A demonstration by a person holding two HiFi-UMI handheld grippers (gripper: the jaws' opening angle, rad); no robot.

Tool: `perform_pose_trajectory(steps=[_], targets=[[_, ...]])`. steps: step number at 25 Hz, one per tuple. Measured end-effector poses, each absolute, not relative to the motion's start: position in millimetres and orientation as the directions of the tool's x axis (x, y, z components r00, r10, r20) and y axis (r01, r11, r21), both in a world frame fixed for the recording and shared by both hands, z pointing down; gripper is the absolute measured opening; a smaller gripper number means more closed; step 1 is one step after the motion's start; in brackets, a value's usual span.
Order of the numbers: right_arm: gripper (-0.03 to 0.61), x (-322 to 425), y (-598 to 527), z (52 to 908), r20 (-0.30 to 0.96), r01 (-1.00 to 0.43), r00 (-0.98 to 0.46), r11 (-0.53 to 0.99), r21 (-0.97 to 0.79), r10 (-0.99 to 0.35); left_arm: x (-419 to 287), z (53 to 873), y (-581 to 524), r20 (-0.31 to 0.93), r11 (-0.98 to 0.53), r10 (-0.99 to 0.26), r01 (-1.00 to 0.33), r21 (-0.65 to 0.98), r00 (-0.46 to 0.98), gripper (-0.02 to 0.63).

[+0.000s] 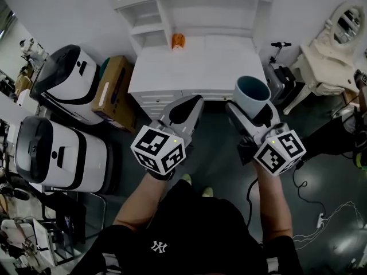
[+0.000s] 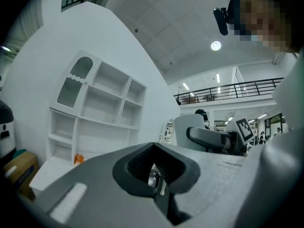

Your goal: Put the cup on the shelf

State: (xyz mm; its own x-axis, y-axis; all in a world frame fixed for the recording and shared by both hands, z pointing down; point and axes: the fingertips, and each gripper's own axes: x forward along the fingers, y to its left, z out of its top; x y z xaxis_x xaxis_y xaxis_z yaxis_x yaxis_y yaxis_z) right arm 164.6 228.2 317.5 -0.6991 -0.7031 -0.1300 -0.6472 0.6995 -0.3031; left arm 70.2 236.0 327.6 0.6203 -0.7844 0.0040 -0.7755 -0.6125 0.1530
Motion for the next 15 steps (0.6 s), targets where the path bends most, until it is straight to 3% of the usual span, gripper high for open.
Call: perform_pose_trajectory(steps=[15], targets=[[0.387,133,151,327,-0.101,-0.661,-0.701,0.697,-0.278,-0.706,49,337,154,-0.017,-0.624,-0.776,-0.765,0.158,0.630,0.000]])
